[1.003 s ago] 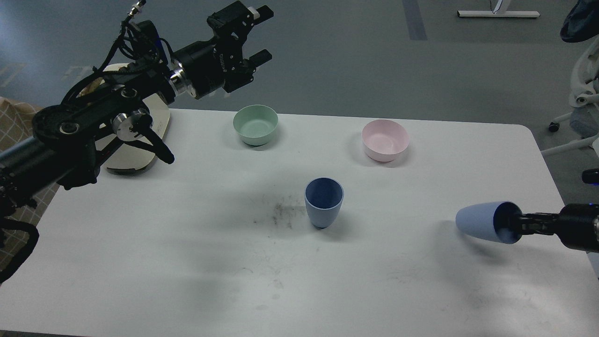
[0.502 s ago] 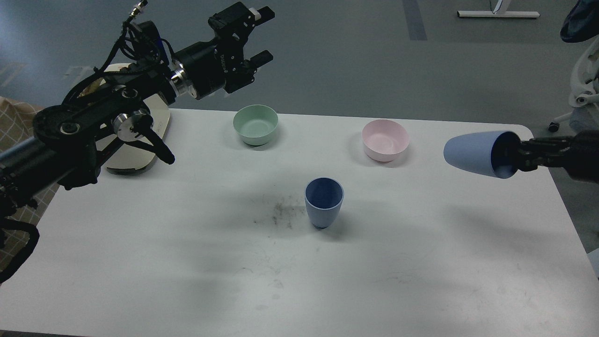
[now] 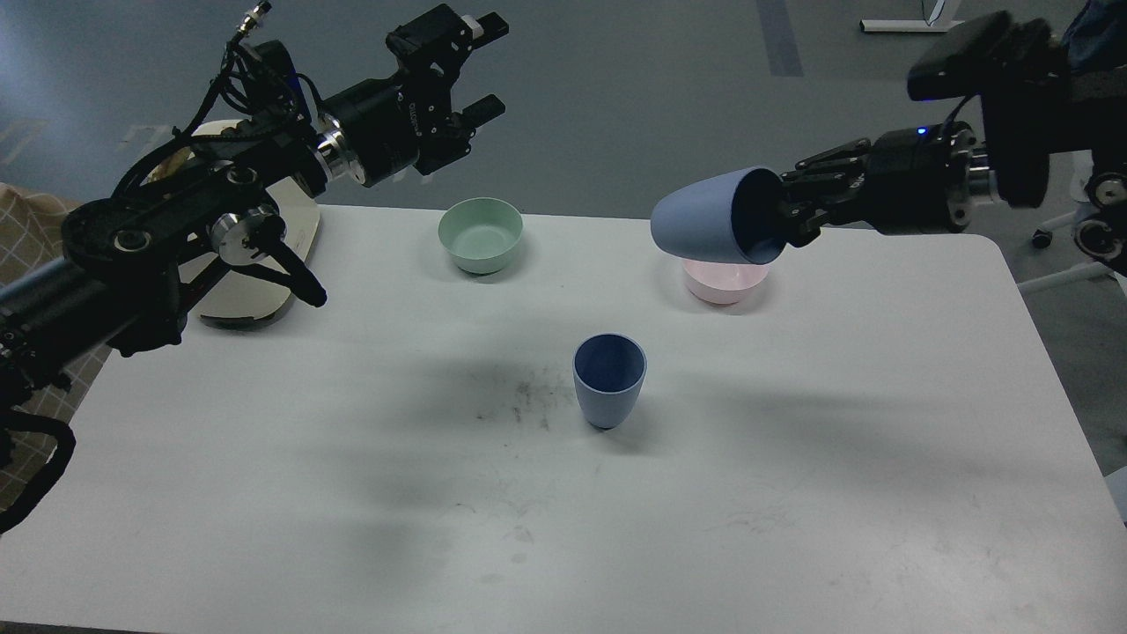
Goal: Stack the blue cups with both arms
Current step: 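Lift the blue cup and carry it over the centered cup, then tilt and lower the held cup into the centered blue cup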
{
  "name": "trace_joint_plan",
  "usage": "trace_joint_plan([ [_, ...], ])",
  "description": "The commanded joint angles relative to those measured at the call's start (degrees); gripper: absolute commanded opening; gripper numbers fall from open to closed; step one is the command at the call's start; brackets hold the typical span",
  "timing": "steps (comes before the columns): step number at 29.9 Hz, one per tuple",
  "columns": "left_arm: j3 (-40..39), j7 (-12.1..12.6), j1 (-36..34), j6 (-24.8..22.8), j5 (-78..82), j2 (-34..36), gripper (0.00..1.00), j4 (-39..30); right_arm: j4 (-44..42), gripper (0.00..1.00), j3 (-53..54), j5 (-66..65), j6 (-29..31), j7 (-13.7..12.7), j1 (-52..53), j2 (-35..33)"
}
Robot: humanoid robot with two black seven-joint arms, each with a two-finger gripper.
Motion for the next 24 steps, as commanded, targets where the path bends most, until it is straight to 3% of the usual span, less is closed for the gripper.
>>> trace_joint_plan([
  [1,0.06,-0.01,0.08,-0.18,0.08,-0.29,0.98,1.03,0.36,0.0,-10.49,3.16,0.01,1.37,8.56,2.67],
  [8,0.24,-0.01,0.09,-0.18,0.17,-0.47,0.98,1.2,-0.08,0.0,-17.01,6.08,0.01,1.47,13.42,10.83],
  [24,0.06,-0.01,0.09,-0.36,-0.01,0.23,0.98,1.2,-8.52,0.0,-21.15,6.16,0.01,1.47,11.05,18.76],
])
